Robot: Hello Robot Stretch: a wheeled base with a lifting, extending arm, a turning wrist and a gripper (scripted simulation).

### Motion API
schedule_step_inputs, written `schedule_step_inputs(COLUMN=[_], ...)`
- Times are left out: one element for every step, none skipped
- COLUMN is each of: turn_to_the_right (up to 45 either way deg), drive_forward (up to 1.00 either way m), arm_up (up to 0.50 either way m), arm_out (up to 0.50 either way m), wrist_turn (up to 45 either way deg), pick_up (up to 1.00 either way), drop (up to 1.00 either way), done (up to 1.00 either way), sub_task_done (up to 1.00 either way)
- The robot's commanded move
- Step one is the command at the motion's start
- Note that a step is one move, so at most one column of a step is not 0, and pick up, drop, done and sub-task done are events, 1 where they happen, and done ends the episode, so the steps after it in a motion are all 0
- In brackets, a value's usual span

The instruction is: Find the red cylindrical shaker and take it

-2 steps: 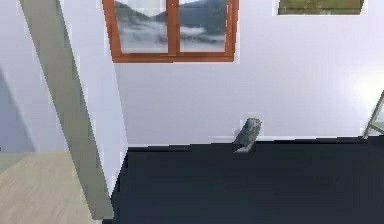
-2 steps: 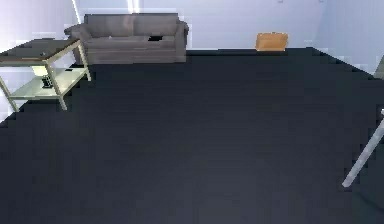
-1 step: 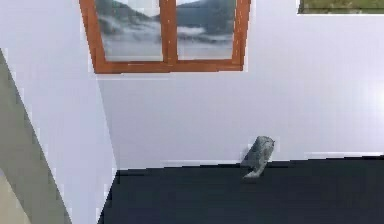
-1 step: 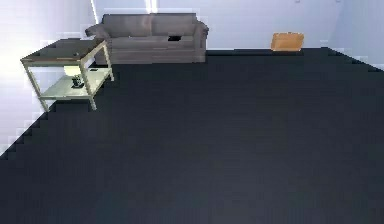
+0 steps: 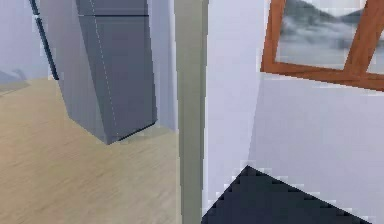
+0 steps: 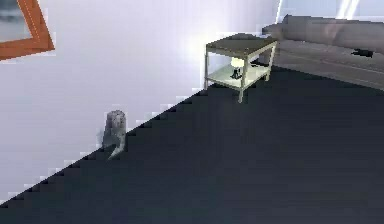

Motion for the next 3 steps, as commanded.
schedule_step_inputs(turn_to_the_right=[-18.0, 0.0, 6.0], drive_forward=[0.0, 0.15, 0.0], arm_up=[0.0, 0.0, 0.0], arm_out=[0.0, 0.0, 0.0], wrist_turn=[0.0, 0.0, 0.0], pick_up=[0.0, 0.0, 0.0], drop=[0.0, 0.0, 0.0], done=[0.0, 0.0, 0.0], sub_task_done=[0.0, 0.0, 0.0])
